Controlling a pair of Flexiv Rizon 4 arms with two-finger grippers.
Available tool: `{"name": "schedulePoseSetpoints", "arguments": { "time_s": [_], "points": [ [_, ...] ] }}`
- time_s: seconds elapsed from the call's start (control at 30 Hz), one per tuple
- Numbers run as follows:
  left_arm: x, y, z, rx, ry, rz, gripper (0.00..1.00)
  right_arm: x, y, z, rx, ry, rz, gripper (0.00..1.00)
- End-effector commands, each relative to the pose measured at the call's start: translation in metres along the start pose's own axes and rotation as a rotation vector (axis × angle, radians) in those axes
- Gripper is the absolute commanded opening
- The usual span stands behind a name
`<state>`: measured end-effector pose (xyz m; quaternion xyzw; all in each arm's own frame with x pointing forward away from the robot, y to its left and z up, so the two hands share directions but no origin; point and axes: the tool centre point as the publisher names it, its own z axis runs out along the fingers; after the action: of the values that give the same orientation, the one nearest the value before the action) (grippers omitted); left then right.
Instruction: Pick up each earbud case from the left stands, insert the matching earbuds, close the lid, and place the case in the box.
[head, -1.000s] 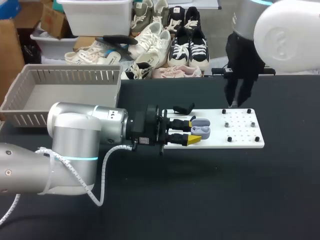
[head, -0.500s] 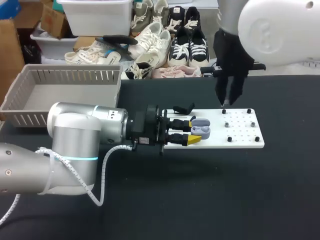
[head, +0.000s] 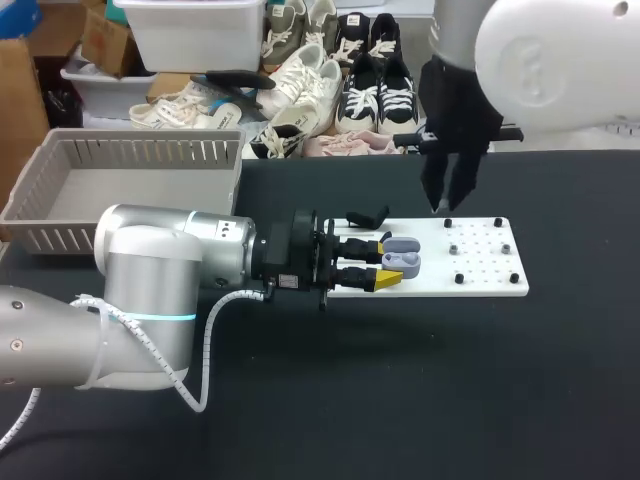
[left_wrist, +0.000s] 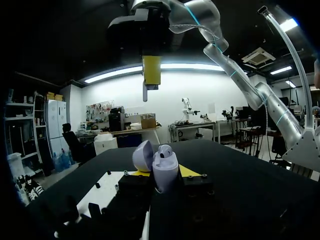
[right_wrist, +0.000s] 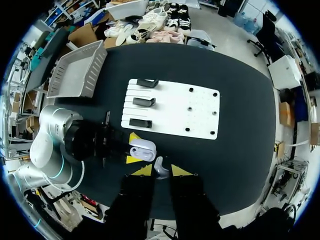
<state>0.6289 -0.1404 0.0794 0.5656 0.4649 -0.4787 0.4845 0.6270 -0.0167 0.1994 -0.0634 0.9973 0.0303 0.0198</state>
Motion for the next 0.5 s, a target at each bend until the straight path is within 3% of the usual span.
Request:
{"name": "schedulePoseSetpoints", "arguments": {
  "time_s": [0.03, 0.5],
  "points": [
    [0.001, 0.001, 0.0, 0.001, -0.002, 0.0, 0.0, 0.014, 0.006, -0.005, -0.002, -0.035, -0.018, 0.0],
    [0.001, 0.001, 0.0, 0.001, -0.002, 0.0, 0.0, 0.041, 0.044, 0.002, 0.014, -0.089, -0.167, 0.0]
  ]
}}
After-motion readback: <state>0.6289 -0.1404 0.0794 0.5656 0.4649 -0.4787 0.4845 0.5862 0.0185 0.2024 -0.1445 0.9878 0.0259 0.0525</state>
